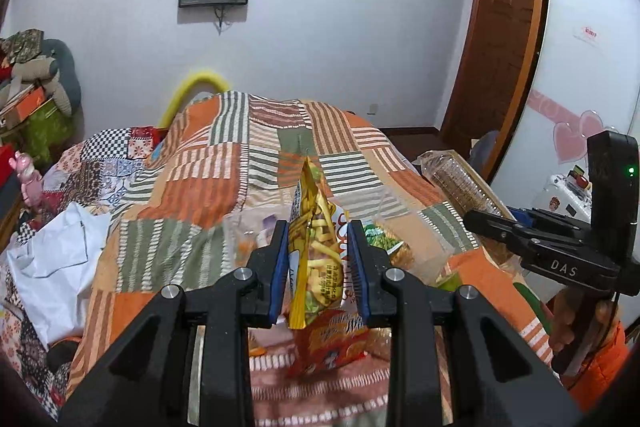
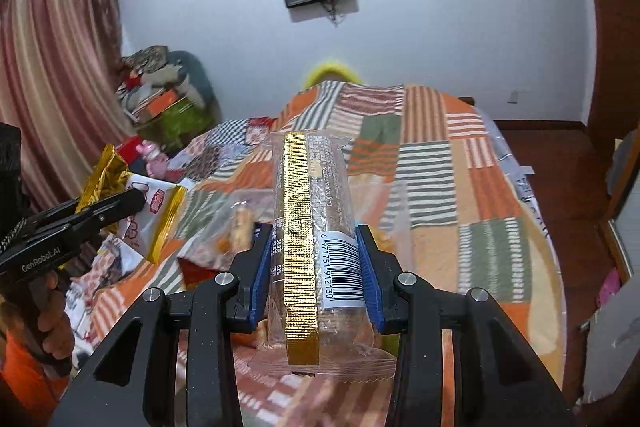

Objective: Organize snacks
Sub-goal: 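Carry the biscuit stick pack and Kakaro bag into the clear box and open both tools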

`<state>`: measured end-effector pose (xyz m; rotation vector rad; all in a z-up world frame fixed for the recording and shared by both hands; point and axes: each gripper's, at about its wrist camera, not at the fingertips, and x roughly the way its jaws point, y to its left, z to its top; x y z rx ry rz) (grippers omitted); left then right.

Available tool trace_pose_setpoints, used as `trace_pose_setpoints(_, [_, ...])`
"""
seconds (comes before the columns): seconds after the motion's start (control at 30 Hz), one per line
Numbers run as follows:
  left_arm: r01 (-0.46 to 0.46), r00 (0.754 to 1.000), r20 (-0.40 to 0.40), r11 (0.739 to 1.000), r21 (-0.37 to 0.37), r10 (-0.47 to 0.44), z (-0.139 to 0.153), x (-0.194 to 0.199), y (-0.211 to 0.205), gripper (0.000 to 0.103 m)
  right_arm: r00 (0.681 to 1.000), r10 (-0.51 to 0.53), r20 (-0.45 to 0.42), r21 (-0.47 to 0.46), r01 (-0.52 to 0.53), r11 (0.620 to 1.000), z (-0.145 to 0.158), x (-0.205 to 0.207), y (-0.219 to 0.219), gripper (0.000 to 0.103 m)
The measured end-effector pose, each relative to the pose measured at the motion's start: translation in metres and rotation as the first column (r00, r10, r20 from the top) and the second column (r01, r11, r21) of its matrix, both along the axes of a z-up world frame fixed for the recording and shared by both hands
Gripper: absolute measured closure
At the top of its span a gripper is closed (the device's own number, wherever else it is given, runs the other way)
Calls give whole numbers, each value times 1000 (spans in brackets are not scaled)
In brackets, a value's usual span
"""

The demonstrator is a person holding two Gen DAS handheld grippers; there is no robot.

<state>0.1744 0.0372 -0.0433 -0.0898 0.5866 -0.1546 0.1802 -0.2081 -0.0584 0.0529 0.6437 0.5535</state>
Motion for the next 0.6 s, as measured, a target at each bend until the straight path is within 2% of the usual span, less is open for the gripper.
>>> trace_pose_setpoints(0.3, [22, 999, -42, 1000, 13, -21, -14, 49, -18, 75, 999, -49, -17, 22, 50, 999, -7, 26, -14, 67])
trace_pose_setpoints(0.6, [48, 992, -120, 999, 22, -45, -33, 93, -29, 75, 996, -66, -51, 8, 67, 998, -19, 53, -10, 67])
